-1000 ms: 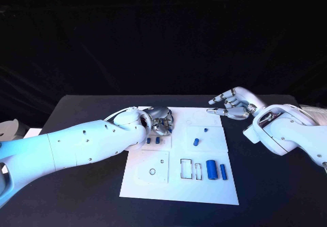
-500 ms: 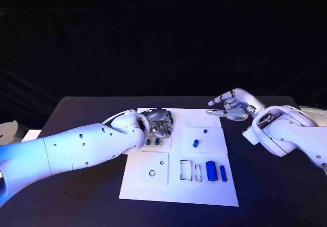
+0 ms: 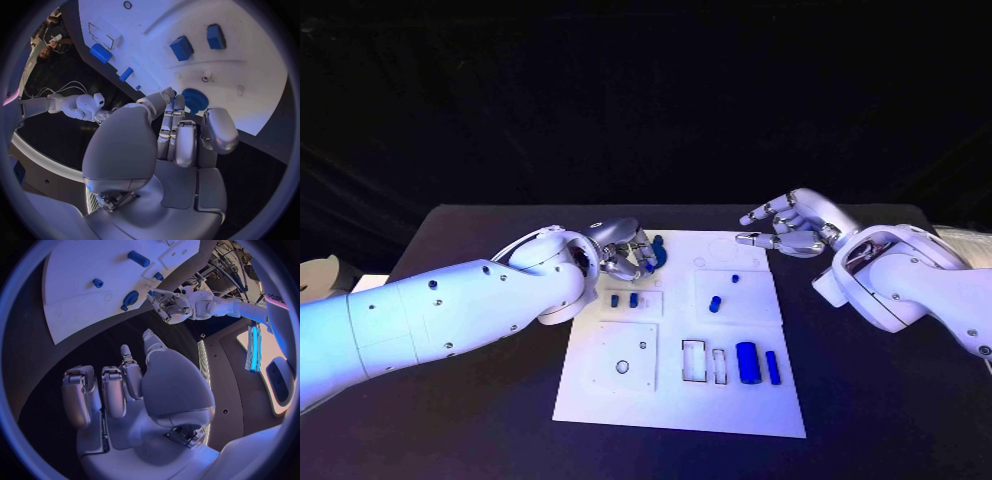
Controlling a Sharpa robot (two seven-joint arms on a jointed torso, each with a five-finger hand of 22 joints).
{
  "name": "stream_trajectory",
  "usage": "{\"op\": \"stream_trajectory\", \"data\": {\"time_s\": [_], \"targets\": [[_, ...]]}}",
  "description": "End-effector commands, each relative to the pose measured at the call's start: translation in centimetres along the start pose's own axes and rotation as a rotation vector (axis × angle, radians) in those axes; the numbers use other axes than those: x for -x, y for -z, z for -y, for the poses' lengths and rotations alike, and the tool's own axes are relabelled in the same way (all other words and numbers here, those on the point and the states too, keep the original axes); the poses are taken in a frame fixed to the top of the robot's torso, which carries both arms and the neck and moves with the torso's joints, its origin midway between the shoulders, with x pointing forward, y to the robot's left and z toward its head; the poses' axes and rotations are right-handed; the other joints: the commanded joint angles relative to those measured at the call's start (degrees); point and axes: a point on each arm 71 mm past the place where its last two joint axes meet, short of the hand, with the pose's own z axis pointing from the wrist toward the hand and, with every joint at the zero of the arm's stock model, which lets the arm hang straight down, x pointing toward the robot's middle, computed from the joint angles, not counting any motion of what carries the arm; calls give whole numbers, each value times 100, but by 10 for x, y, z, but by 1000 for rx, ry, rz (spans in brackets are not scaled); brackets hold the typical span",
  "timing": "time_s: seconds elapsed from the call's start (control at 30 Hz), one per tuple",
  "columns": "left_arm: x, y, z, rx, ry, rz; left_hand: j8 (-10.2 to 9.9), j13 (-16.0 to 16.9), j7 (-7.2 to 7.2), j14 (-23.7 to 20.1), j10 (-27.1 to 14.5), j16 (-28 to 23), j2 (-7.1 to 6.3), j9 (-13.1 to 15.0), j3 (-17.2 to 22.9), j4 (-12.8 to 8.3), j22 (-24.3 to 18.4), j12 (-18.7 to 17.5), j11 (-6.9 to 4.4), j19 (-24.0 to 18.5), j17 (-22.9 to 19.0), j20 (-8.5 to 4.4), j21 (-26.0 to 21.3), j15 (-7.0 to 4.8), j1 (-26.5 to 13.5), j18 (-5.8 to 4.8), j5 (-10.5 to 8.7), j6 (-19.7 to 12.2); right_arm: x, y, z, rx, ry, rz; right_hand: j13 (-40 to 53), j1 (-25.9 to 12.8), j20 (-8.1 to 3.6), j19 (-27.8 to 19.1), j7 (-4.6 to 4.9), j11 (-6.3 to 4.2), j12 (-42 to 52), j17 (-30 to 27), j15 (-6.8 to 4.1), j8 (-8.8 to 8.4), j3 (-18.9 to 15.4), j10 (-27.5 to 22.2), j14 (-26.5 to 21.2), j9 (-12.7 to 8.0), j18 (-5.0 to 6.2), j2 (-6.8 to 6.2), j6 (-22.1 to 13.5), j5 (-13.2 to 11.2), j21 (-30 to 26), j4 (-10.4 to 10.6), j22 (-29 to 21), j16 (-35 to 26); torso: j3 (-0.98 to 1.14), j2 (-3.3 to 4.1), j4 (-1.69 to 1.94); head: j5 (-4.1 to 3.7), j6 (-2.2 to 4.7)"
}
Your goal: Assemble the parts on the task board
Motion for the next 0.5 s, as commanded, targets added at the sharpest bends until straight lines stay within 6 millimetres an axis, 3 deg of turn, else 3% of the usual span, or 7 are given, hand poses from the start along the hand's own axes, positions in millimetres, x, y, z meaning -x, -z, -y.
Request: {"op": "stream_trajectory", "data": {"time_s": [0.03, 0.5], "targets": [[4, 4, -6, 23, 45, 6, -40, -8, 4, 276, 49, 25, 3, -6, 35, -2, 12, -37, -5, 89, -8, 28, 13, 38, -78, -66, -2, 60, -1, 0, 0, 8, 1, -13, 673, 26, 5, 600, -15, -3, 11, 1171, 23, 11, -34, -43, 508, 6, -38, 45, 32, 26, 24, -12, 1507, -38, -1, 6, -6, 13, 10], [9, 10, -29, 86, 47, -14, -66, -14, 5, 273, 65, 26, -21, -17, 33, -9, 15, -81, -1, 88, -22, 33, 13, 42, -119, -65, -4, 65, -3, 0, 0, 8, -1, -16, 673, 26, 5, 600, -15, -3, 11, 1171, 23, 11, -34, -43, 508, 6, -38, 45, 32, 26, 24, -12, 1507, -38, 0, 9, -9, 48, -9]]}}
